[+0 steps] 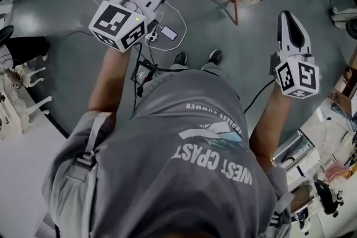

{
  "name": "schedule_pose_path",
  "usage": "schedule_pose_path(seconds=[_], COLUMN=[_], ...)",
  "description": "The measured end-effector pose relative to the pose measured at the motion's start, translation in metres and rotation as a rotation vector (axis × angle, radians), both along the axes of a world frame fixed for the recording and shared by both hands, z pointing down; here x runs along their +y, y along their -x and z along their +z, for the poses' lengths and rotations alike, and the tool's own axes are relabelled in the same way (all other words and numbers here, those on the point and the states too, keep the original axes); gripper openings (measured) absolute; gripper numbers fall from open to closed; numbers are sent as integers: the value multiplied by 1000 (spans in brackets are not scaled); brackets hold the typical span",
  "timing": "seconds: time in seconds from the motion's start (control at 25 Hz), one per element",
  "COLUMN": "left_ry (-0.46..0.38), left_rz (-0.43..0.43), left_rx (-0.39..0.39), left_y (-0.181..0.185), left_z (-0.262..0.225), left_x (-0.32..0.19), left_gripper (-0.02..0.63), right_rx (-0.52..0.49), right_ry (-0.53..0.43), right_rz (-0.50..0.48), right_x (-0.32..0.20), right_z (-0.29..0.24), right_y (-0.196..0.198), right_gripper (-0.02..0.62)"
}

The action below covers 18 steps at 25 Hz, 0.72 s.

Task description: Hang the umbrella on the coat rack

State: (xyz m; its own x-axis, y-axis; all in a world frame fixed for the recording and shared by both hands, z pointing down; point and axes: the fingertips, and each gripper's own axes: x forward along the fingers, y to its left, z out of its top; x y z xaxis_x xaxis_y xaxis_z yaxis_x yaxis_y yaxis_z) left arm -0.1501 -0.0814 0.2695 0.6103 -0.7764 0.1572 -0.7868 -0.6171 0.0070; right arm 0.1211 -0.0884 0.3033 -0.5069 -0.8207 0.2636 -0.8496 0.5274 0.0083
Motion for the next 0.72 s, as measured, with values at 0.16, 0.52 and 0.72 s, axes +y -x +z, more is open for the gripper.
schedule_pose_path(seconds=[0.16,0.52,0.72], left_ry=[-25,-60,-63], left_rz=[24,51,70], left_rx=[7,33,55], left_y=[5,16,17], left_z=[-15,-28,-27], left_x=[11,58,58], left_gripper=[21,21,21], right_rx=[-43,-23,-2], right_ry=[-62,-109,-135], right_rz=[-32,-24,20], right_x=[35,113,121], right_z=[-61,-110,-119], right_y=[19,33,29], right_gripper=[29,26,26])
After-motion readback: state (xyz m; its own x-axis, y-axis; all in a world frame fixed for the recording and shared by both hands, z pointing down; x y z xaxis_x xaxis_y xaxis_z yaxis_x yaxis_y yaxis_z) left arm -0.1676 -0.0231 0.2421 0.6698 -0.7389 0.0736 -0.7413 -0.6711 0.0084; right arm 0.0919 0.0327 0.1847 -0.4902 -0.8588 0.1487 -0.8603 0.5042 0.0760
